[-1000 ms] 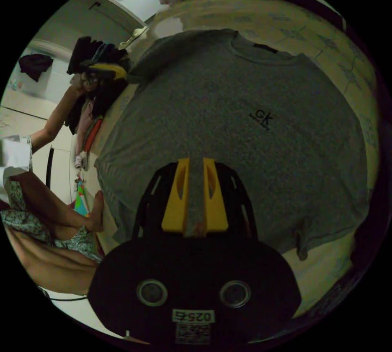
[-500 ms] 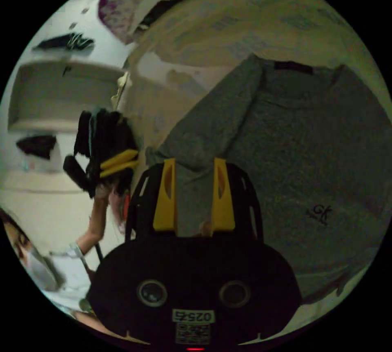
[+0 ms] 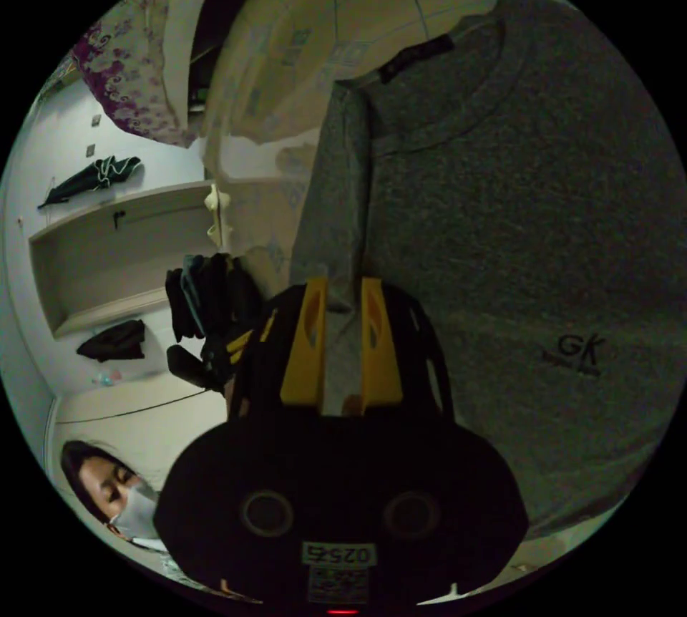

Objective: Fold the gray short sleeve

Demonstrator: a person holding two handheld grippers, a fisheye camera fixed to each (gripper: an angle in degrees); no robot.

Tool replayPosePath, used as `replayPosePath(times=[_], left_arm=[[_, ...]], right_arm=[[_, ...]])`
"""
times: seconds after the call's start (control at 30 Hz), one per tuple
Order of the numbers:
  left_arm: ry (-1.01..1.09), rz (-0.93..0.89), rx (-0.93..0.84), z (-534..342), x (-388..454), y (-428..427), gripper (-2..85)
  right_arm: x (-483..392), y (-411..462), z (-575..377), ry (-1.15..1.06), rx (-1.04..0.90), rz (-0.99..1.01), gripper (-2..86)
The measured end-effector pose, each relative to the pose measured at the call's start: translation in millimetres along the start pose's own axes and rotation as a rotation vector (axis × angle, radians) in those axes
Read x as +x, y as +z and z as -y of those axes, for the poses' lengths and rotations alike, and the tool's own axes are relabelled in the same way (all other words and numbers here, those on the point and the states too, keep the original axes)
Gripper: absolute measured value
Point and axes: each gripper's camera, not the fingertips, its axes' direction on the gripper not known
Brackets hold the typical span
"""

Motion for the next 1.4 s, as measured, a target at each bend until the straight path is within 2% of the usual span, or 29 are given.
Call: replayPosePath(times=[0.13,0.27,0.37,0.43,0.5,0.6,0.73,0.83,0.9,1.1,1.17,1.27,1.33,1.4], left_arm=[[-0.045,-0.014,0.068,-12.3,-22.3,-32.0,-1.1],[-0.179,-0.072,0.159,-26.1,-71.7,-65.2,-1.2],[-0.371,-0.032,0.175,-39.0,-127.6,-78.5,-1.3],[-0.524,-0.079,0.156,-51.2,-167.4,-76.2,-1.2],[-0.752,-0.094,0.189,-76.2,-215.8,-67.1,-1.4],[-0.904,-0.165,0.181,-98.7,-255.2,-51.2,-1.5],[-0.903,-0.101,0.255,-108.5,-255.4,-63.9,-1.3],[-0.803,-0.092,0.295,-100.4,-230.0,-76.6,-1.3],[-0.731,-0.118,0.266,-88.1,-211.8,-70.5,-1.5],[-0.658,-0.359,0.078,-68.4,-201.0,-10.5,0.9],[-0.657,-0.327,0.068,-81.2,-192.4,-4.8,0.9],[-0.66,-0.285,0.009,-114.7,-181.5,-11.3,4.5],[-0.645,-0.219,-0.048,-137.3,-175.0,-17.0,5.5],[-0.669,-0.209,-0.121,-166.7,-174.2,-18.0,6.3]], right_arm=[[-24.7,-7.1,4.0,-0.036,-0.021,0.067,-0.5],[-64.7,-1.7,17.2,-0.022,-0.042,0.094,-0.6],[-106.1,29.1,45.0,-0.056,-0.063,0.23,0.3],[-137.9,59.9,60.8,-0.183,-0.102,0.206,2.4],[-167.7,92.2,56.4,-0.273,-0.052,0.114,5.5],[-189.3,115.3,34.8,-0.328,-0.044,0.178,8.5],[-198.6,122.4,-7.7,-0.378,-0.08,0.114,8.7],[-208.0,128.3,-72.2,-0.535,-0.144,-0.051,6.5],[-207.9,140.2,-136.6,-0.617,-0.162,-0.208,4.9],[-204.5,164.7,-292.1,-0.798,-0.215,-0.36,4.8],[-202.2,159.3,-340.4,-0.843,-0.28,-0.412,5.0],[-185.5,129.6,-417.4,-0.775,-0.485,-0.482,6.7],[-162.3,97.1,-464.5,-0.622,-0.575,-0.468,9.4],[-121.1,47.3,-532.6,-0.353,-0.58,-0.431,12.0]])
